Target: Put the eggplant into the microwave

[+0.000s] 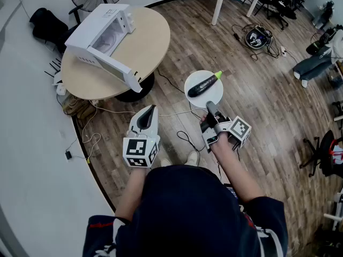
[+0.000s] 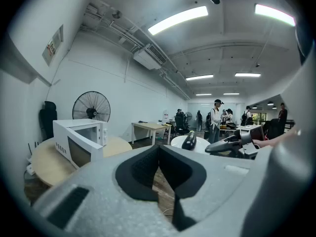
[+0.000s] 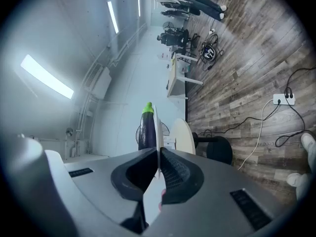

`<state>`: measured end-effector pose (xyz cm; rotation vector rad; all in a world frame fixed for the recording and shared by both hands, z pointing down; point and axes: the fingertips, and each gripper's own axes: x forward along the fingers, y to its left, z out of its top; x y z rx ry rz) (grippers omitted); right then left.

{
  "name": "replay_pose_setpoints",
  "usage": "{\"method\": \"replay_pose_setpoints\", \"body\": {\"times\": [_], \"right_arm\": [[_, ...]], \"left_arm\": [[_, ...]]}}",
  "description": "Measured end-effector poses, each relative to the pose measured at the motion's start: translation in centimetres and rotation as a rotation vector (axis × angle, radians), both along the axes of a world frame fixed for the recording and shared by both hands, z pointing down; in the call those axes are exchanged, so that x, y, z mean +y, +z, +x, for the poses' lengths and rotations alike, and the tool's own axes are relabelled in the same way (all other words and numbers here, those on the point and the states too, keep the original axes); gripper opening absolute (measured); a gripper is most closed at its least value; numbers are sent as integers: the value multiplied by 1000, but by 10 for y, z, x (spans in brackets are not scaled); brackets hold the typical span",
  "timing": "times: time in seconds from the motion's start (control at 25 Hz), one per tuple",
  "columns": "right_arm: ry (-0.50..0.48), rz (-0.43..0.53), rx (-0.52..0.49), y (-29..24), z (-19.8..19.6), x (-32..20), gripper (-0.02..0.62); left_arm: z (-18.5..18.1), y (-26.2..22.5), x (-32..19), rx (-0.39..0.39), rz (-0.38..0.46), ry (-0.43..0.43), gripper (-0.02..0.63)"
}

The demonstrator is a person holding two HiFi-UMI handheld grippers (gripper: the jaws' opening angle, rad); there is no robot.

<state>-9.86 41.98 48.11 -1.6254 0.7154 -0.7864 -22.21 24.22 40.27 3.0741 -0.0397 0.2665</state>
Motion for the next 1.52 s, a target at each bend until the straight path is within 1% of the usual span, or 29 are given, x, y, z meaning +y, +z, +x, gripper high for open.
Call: {"method": "replay_pose_setpoints", "body": {"times": [0.12,0.32,0.48,0.8,1.0,1.12,1.32,1.52], "right_arm": [[0,-5,-3,1,0,-1,23],[-2,31,-26,5,1,-1,23],[-8,24,-42,10,5,6,23],[-42,-7,-41,21,25,32,23],[-91,-7,-50,31,34,47,23],[-100,-9,-67,38,41,54,23],[-108,19,-102,43,46,52,23],[-107,28,-93,43,58,42,23]], "left_arm": [[0,0,-2,-3,-2,-2,17],[1,2,-3,-10,-5,-12,17],[1,4,2,-15,-7,-28,17],[5,12,29,-35,-10,-77,17],[8,19,51,-51,16,-105,17],[8,25,58,-68,19,-118,17],[11,28,59,-85,20,-140,17],[25,31,54,-84,23,-136,17]]}}
